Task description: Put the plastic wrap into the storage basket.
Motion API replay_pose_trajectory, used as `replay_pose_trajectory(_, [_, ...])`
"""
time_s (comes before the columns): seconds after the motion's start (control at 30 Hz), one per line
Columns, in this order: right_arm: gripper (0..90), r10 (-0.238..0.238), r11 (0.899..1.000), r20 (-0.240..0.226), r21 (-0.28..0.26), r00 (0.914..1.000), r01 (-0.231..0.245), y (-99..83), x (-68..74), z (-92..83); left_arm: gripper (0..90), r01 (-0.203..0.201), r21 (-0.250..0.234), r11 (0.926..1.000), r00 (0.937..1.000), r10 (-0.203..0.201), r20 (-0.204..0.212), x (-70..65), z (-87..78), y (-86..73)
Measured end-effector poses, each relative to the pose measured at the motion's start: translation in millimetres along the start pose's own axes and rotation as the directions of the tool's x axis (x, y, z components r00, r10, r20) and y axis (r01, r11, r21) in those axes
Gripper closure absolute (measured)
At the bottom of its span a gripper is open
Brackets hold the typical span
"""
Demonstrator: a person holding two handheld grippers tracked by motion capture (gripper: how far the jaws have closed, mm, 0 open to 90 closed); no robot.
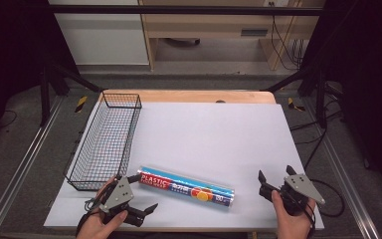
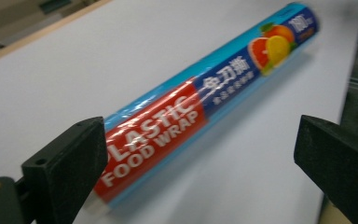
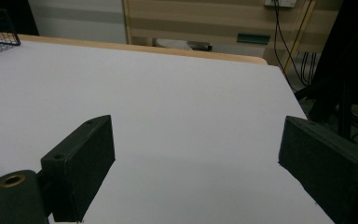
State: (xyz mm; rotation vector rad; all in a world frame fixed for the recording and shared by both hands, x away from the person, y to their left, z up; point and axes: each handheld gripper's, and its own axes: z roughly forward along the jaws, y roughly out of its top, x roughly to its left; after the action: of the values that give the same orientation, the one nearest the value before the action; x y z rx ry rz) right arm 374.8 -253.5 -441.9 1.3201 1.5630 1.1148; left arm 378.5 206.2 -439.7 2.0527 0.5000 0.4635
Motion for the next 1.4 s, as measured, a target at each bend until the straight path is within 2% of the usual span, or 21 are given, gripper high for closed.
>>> replay_pose_trajectory(0.03, [11.4,0.004,1.0,-0.001,-0.007,1.0,-0.004,0.1,-0.6,-0.8,2.9,0.003,-0.006,1.0,0.9986,-0.002,0.053,-1.0,1.0,2.0])
replay_pose_trajectory(0.13, [13.6,-0.002,0.999,0.013,-0.034,0.9999,0.002,1.4,-1.5,-4.0,2.8,-0.042,0.003,0.9991,0.9965,0.042,0.072,-1.3,3.8,6.6])
replay_pose_trajectory(0.23, [12.7,0.003,1.0,0.01,-0.025,0.9999,-0.003,-0.2,-3.9,-1.8,3.2,-0.069,0.023,0.9973,0.9915,0.066,0.112,3.8,7.3,17.4])
replay_pose_trajectory(0.27, [12.7,0.001,1.0,0.01,-0.021,0.9999,-0.001,-0.4,-4.3,-1.7,3.5,-0.087,0.053,0.9948,0.9894,0.08,0.121,6.3,8.4,22.6])
replay_pose_trajectory(0.33, [12.7,0.005,1.0,0.008,-0.023,1.0,-0.005,-0.3,-4.5,-2.1,3.8,-0.131,0.134,0.9822,0.9858,0.115,0.122,12.6,10.7,37.0])
replay_pose_trajectory(0.53, [10.7,0.013,1.0,0.006,0.019,0.9999,-0.014,-2.4,-2.8,-0.5,3.2,-0.195,0.12,0.9734,0.9673,0.171,0.187,25.4,20.9,70.5])
replay_pose_trajectory(0.6, [10.3,0.024,0.999,-0.001,0.031,0.9997,-0.024,-4.1,-3.8,1.0,3.1,-0.195,0.12,0.9734,0.9658,0.169,0.196,26.6,23.3,73.5])
replay_pose_trajectory(0.63, [10.3,0.024,0.999,-0.001,0.031,0.9997,-0.024,-4.1,-3.8,1.0,3.1,-0.209,0.132,0.9689,0.9618,0.179,0.207,28.0,25.6,77.0])
replay_pose_trajectory(0.67, [10.2,0.03,0.999,0.001,0.034,0.9995,-0.03,-4.5,-4.4,1.3,3.4,-0.26,0.152,0.9536,0.9475,0.221,0.231,30.3,29.4,83.8])
replay_pose_trajectory(0.7, [10.1,0.028,0.999,0.0,0.034,0.9996,-0.028,-4.3,-4.6,1.0,3.5,-0.26,0.152,0.9536,0.9475,0.221,0.231,30.3,29.4,83.8])
replay_pose_trajectory(0.73, [10.1,0.028,0.999,0.0,0.034,0.9996,-0.028,-4.3,-4.6,1.0,3.5,-0.267,0.151,0.9518,0.9435,0.226,0.242,30.9,31.2,87.0])
replay_pose_trajectory(0.77, [10.0,0.031,0.999,0.001,0.03,0.9995,-0.031,-4.1,-4.2,0.7,3.5,-0.285,0.158,0.9453,0.9363,0.24,0.257,31.4,33.1,90.1])
replay_pose_trajectory(0.83, [9.9,0.028,0.999,0.0,0.03,0.9996,-0.028,-4.2,-4.1,1.0,3.5,-0.346,0.171,0.9225,0.9129,0.289,0.288,31.6,36.9,95.0])
replay_pose_trajectory(0.93, [9.3,0.025,0.999,-0.014,0.044,0.9996,-0.024,-4.6,-2.2,3.7,4.2,-0.388,0.192,0.9013,0.8904,0.313,0.33,33.0,50.7,96.3])
replay_pose_trajectory(1.07, [9.2,0.02,0.999,-0.021,0.048,0.9996,-0.019,-4.4,-0.1,5.0,4.3,-0.387,0.211,0.8976,0.8854,0.298,0.357,35.0,63.9,92.4])
replay_pose_trajectory(1.1, [9.2,0.019,0.999,-0.023,0.045,0.9996,-0.018,-4.2,0.2,5.3,4.5,-0.4,0.216,0.8906,0.8771,0.304,0.371,35.4,72.5,89.7])
replay_pose_trajectory(1.13, [9.2,0.019,0.999,-0.023,0.045,0.9996,-0.018,-4.2,0.2,5.3,4.7,-0.4,0.216,0.8906,0.8771,0.304,0.371,35.4,72.5,89.7])
replay_pose_trajectory(1.27, [9.0,0.021,0.999,-0.034,0.05,0.9992,-0.019,-4.0,2.0,6.8,4.7,-0.436,0.231,0.8697,0.854,0.319,0.411,34.2,88.1,84.6])
replay_pose_trajectory(1.33, [9.1,0.018,0.999,-0.037,0.05,0.9992,-0.016,-3.8,3.1,7.4,5.3,-0.464,0.236,0.8538,0.8377,0.337,0.43,33.3,93.7,82.7])
replay_pose_trajectory(1.37, [9.0,0.016,0.999,-0.039,0.051,0.9991,-0.014,-3.7,3.5,7.9,5.4,-0.476,0.246,0.8443,0.8322,0.342,0.436,33.0,96.0,82.2])
replay_pose_trajectory(1.4, [9.0,0.015,0.999,-0.042,0.052,0.999,-0.012,-3.8,3.9,8.3,5.5,-0.479,0.25,0.8415,0.8309,0.342,0.439,32.6,99.0,81.0])
